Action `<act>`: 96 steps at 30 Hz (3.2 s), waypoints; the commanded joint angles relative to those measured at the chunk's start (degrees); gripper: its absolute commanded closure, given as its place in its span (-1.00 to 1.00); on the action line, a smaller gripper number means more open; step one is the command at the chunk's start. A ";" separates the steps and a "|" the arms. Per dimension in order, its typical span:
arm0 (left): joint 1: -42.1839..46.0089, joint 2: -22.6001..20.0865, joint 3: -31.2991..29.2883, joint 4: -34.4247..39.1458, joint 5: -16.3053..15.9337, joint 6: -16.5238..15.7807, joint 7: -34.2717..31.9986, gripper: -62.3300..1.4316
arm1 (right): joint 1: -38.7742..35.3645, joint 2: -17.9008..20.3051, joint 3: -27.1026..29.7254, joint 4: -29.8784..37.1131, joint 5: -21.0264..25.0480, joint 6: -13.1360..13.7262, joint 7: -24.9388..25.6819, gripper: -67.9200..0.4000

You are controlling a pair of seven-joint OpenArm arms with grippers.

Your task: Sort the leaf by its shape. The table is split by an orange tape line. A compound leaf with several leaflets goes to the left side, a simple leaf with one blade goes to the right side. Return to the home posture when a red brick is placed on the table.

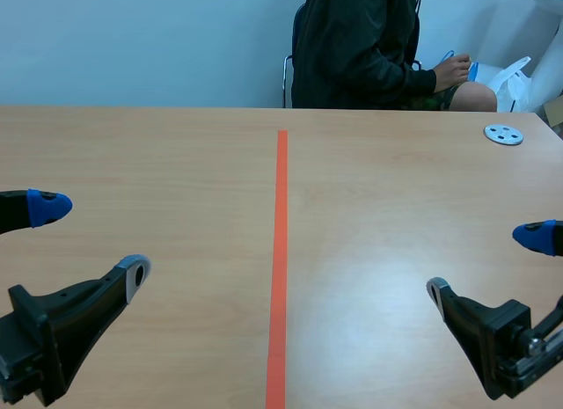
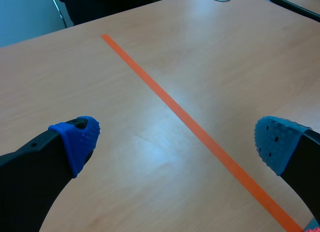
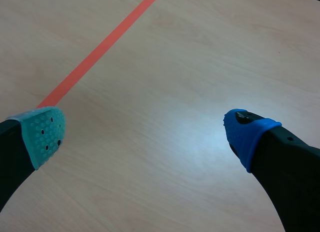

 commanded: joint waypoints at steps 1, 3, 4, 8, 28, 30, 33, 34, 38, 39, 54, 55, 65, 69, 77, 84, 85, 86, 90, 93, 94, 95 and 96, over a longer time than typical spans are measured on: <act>-0.17 0.26 0.13 0.96 -0.37 0.11 -0.98 -1.00 | 0.66 0.31 0.44 0.92 0.44 -0.20 0.68 -1.00; -0.17 0.26 0.13 0.96 -0.37 0.11 -0.98 -1.00 | 0.66 0.31 0.44 0.92 0.44 -0.20 0.68 -1.00; -0.17 0.26 0.13 0.96 -0.37 0.11 -0.98 -1.00 | 0.66 0.31 0.44 0.92 0.44 -0.20 0.68 -1.00; -0.17 0.26 0.13 0.96 -0.37 0.11 -0.98 -1.00 | 0.66 0.31 0.44 0.92 0.44 -0.20 0.68 -1.00; -0.17 0.26 0.13 0.96 -0.37 0.11 -0.98 -1.00 | 0.66 0.31 0.44 0.92 0.44 -0.20 0.68 -1.00; -0.17 0.26 0.13 0.96 -0.37 0.11 -0.98 -1.00 | 0.66 0.31 0.44 0.92 0.44 -0.20 0.68 -1.00; -0.17 0.26 0.13 0.96 -0.37 0.11 -0.98 -1.00 | 0.66 0.31 0.44 0.92 0.44 -0.20 0.68 -1.00; -0.17 0.26 0.13 0.96 -0.37 0.11 -0.98 -1.00 | 0.66 0.31 0.44 0.92 0.44 -0.20 0.68 -1.00; -0.17 0.26 0.13 0.96 -0.37 0.11 -0.98 -1.00 | 0.66 0.31 0.44 0.92 0.44 -0.20 0.68 -1.00; -0.17 0.26 0.13 0.96 -0.37 0.11 -0.98 -1.00 | 0.66 0.31 0.44 0.92 0.44 -0.20 0.68 -1.00; -0.17 0.26 0.13 0.96 -0.37 0.11 -1.01 -1.00 | 0.66 0.31 0.44 0.92 0.44 -0.20 0.68 -1.00; -0.17 0.26 0.13 0.96 -0.37 0.11 -1.01 -1.00 | 0.66 0.31 0.44 0.92 0.44 -0.20 0.68 -1.00; -0.17 0.26 0.13 0.96 -0.37 0.09 -1.01 -1.00 | 0.66 0.31 0.44 0.92 0.44 -0.20 0.68 -1.00; -0.17 0.26 0.13 0.96 -0.37 0.09 -1.01 -1.00 | 0.66 0.31 0.44 0.92 0.44 -0.20 0.68 -1.00; -0.17 0.26 0.13 0.96 -0.37 0.09 -1.01 -1.00 | 0.66 0.31 0.44 0.92 0.44 -0.17 0.68 -1.00; -0.17 0.26 0.13 0.96 -0.37 0.09 -1.01 -1.00 | 0.66 0.31 0.44 0.92 -0.74 -0.17 -0.94 -1.00; -0.17 0.26 0.13 0.96 -0.37 0.09 -1.01 -1.00 | 0.66 0.31 0.44 0.92 -1.03 -0.17 -1.33 -1.00; -0.17 0.26 0.13 0.96 -0.37 0.09 -1.01 -1.00 | 0.66 0.31 0.44 0.92 -1.53 -0.17 -1.53 -1.00; -0.17 0.26 0.13 0.96 -0.37 0.09 -1.01 -1.00 | 1.03 0.31 0.42 0.90 -1.95 0.17 -1.53 -1.00; -0.17 0.26 0.13 0.96 -0.37 0.09 -1.01 -1.00 | 2.93 0.31 0.04 0.13 -1.92 1.90 -1.77 -1.00; -0.17 0.26 0.13 0.96 -0.37 0.09 -1.03 -1.00 | 3.89 0.31 -0.26 -0.48 -1.92 2.27 -1.73 -1.00; -0.17 0.26 0.13 0.96 -0.37 0.09 -1.03 -1.00 | 5.03 0.31 -0.63 -1.27 -1.92 2.73 -1.77 -1.00; -0.17 0.26 0.13 0.96 -0.37 0.09 -1.03 -1.00 | 6.32 0.33 -1.09 -2.25 -1.92 3.19 -1.77 -1.00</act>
